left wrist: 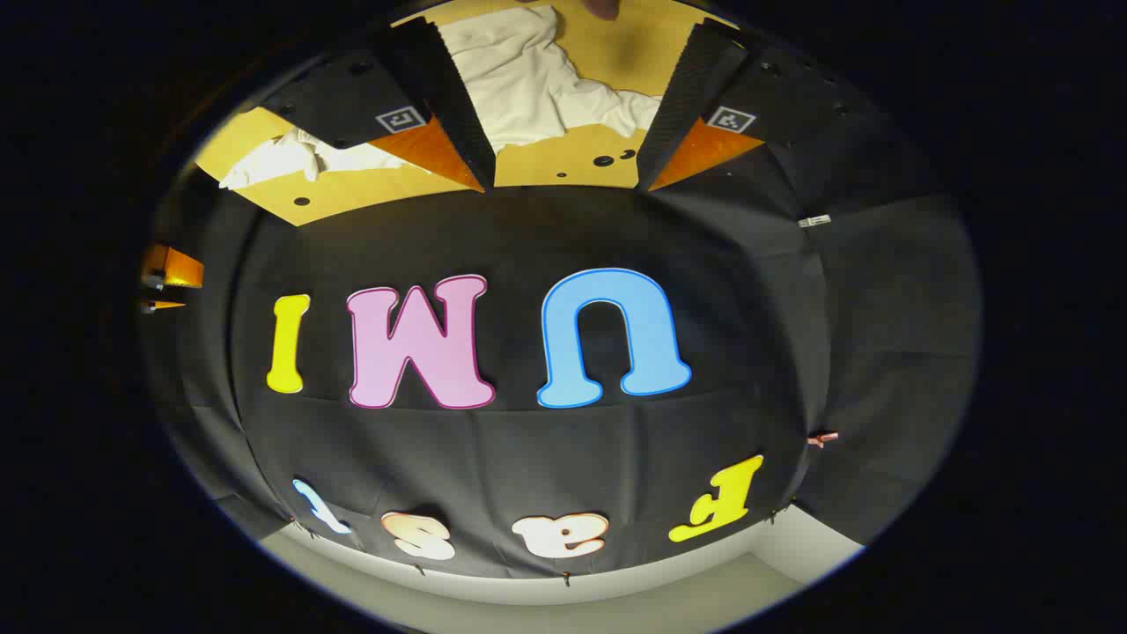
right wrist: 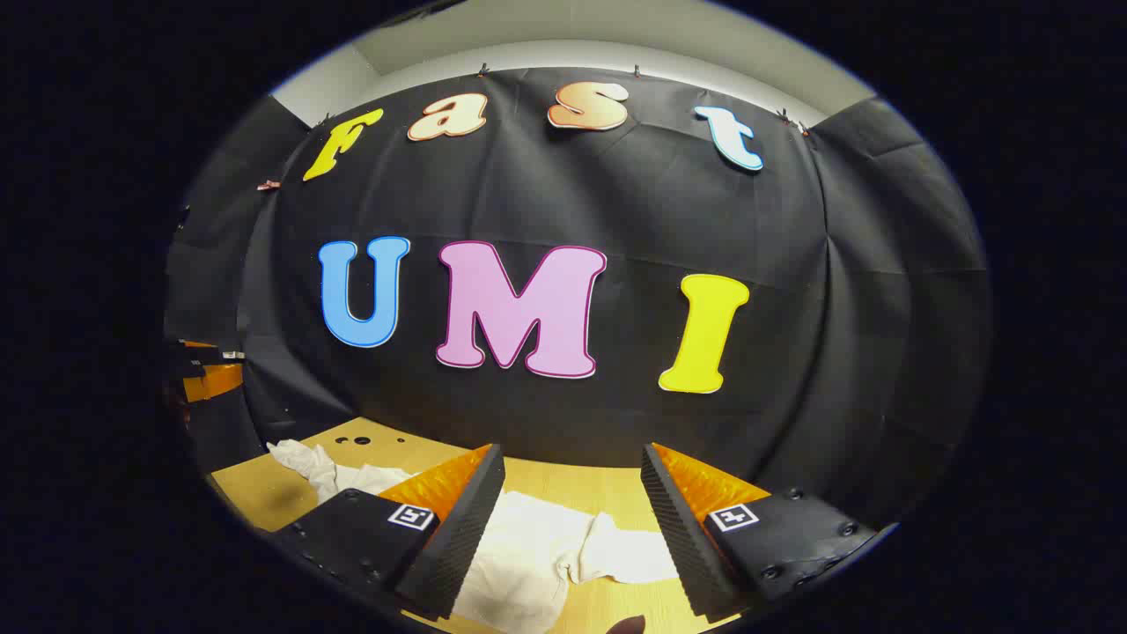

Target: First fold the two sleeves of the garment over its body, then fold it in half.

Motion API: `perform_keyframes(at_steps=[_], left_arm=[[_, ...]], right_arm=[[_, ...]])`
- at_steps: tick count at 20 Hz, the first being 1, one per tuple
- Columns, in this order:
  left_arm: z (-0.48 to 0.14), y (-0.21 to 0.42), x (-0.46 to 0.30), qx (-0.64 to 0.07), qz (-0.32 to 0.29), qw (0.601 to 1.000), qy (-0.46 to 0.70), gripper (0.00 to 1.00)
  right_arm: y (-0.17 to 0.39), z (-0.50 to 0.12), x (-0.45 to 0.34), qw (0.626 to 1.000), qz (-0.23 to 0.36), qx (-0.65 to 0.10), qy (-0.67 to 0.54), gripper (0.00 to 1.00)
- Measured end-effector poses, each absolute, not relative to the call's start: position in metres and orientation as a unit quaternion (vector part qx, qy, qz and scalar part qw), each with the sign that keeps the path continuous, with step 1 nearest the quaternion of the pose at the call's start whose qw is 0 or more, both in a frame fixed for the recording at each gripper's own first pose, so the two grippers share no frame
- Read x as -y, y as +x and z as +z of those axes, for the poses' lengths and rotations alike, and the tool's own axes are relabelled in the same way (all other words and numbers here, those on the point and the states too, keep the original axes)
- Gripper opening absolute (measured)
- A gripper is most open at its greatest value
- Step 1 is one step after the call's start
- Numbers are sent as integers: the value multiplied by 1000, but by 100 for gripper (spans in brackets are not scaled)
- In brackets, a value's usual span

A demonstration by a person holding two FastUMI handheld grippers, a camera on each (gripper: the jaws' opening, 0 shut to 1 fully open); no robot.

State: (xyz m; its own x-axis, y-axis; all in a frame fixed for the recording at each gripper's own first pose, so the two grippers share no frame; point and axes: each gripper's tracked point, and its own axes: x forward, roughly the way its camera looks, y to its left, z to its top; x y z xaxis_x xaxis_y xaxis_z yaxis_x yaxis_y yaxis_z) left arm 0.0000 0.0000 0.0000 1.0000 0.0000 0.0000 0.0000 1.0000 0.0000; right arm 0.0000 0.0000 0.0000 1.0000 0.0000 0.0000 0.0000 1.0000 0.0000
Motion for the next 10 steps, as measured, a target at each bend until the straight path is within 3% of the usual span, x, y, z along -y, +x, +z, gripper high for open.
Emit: perform_keyframes(at_steps=[10], left_arm=[[-22, 13, 16, -24, -41, 999, -11, 99]], right_arm=[[3, -6, -20, 1000, -8, -11, 2, 96]])
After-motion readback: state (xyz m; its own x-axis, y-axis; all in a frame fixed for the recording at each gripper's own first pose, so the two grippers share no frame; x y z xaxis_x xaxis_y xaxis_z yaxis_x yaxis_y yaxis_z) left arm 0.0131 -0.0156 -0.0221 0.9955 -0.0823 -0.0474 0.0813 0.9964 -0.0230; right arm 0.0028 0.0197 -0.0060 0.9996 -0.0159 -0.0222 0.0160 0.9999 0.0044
